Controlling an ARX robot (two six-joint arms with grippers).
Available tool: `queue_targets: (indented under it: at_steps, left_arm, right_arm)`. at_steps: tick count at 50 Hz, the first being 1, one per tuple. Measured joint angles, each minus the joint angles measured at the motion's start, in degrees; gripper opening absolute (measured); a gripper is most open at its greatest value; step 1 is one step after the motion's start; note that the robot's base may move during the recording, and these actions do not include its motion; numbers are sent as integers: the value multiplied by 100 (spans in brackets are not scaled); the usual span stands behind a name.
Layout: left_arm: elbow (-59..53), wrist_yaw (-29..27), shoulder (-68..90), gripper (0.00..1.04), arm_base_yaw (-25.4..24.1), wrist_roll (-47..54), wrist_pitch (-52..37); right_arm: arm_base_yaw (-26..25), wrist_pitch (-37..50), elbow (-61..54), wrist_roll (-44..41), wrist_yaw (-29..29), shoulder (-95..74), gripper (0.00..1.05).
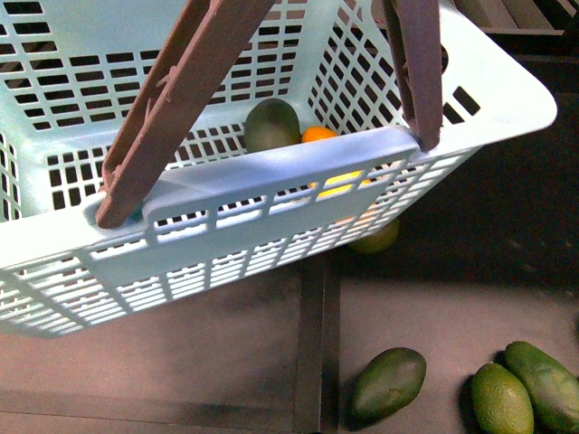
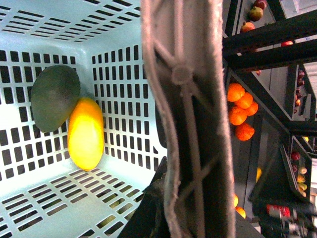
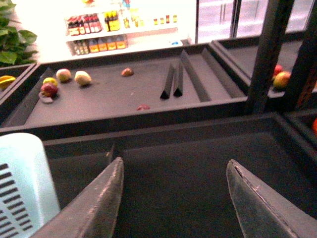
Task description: Pick mango and avocado into basket
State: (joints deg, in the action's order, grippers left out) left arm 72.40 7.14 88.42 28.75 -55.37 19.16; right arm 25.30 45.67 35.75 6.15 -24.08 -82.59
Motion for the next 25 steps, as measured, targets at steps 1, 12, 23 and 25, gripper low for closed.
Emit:
queue_targets:
  at_steps: [1, 12, 23, 25]
  left_arm:
    - [0, -9, 0, 5, -4, 0, 0]
    - [0, -63, 0, 5, -2, 37, 0]
    - [0, -57, 0, 5, -4, 31, -2]
    - [0, -50, 0, 5, -4, 28, 0]
  right_arm:
    - [-70, 101, -157, -94, 52, 129, 58]
    - [-807, 352, -1561, -487, 715, 1239, 18]
    - [-1364, 227, -2413, -579, 1296, 2249, 2]
    - [-1425, 186, -2494, -579, 1346, 2361, 2]
